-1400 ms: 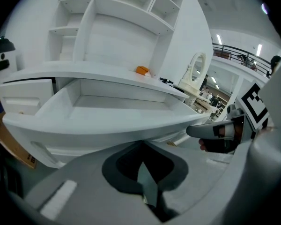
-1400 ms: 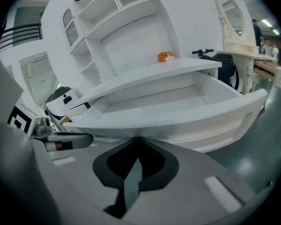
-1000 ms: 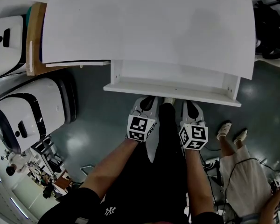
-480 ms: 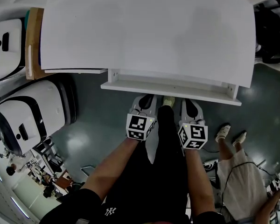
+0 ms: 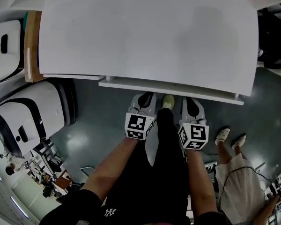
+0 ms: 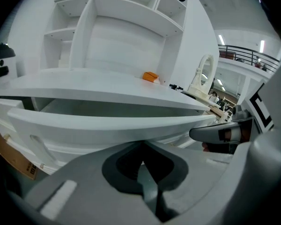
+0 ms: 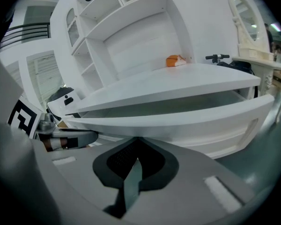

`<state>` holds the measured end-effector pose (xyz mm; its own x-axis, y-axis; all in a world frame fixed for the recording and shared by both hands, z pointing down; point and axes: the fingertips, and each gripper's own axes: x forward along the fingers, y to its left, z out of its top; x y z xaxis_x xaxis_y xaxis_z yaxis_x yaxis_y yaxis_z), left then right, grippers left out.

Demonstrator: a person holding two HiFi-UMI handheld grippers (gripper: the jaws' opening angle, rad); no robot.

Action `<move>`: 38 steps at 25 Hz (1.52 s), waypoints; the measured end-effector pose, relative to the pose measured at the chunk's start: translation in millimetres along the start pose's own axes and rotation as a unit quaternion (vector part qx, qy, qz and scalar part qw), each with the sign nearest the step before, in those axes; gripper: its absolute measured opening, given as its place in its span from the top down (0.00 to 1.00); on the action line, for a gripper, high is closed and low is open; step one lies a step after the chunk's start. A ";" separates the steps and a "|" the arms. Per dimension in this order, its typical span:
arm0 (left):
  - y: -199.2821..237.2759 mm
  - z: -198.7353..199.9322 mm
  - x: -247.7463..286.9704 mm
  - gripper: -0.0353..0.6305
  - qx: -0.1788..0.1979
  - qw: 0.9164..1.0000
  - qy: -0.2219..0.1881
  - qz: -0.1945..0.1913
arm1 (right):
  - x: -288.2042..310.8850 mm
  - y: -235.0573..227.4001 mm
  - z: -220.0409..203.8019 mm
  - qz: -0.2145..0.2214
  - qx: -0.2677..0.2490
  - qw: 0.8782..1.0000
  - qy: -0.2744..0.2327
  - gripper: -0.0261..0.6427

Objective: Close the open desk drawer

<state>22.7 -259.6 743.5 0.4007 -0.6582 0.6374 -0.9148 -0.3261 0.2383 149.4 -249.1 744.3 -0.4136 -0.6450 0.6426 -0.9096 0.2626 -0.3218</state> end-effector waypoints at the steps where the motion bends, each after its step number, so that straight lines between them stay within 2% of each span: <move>1: 1.0 1.9 2.4 0.95 0.001 1.000 -0.001 0.001 | 2.4 -1.4 2.2 0.000 -0.001 1.000 -0.001 0.92; 26: 18.9 30.7 28.5 0.94 0.004 1.000 -0.013 0.013 | 31.9 -8.9 33.7 0.007 -0.024 1.000 -0.013 0.92; 38: 20.3 32.3 29.5 0.94 0.008 1.000 -0.019 0.012 | 36.0 -9.5 33.8 0.006 -0.029 1.000 -0.007 0.92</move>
<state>17.5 -307.5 743.4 0.3806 -0.6906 0.6149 -0.9234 -0.3200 0.2121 144.4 -299.1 746.9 -0.4234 -0.6517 0.6293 -0.9059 0.3113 -0.2872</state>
